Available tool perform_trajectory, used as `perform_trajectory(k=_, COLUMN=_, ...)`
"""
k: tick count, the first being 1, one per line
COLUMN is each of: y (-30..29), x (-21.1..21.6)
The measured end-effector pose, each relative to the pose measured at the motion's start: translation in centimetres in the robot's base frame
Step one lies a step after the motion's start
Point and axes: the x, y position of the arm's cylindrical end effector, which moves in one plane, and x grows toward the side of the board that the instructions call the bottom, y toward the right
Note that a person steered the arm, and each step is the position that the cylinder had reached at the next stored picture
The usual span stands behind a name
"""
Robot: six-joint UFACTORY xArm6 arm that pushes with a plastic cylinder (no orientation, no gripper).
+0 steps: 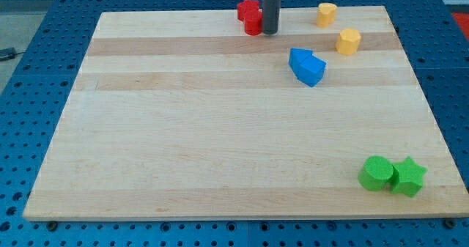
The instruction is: Push the red circle to the left bottom of the red star
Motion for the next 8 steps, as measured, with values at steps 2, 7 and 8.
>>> perform_trajectory(k=2, y=1.5, x=0.9)
perform_trajectory(k=7, y=2.7, x=-1.4)
perform_trajectory(k=8, y=0.1, x=-1.4)
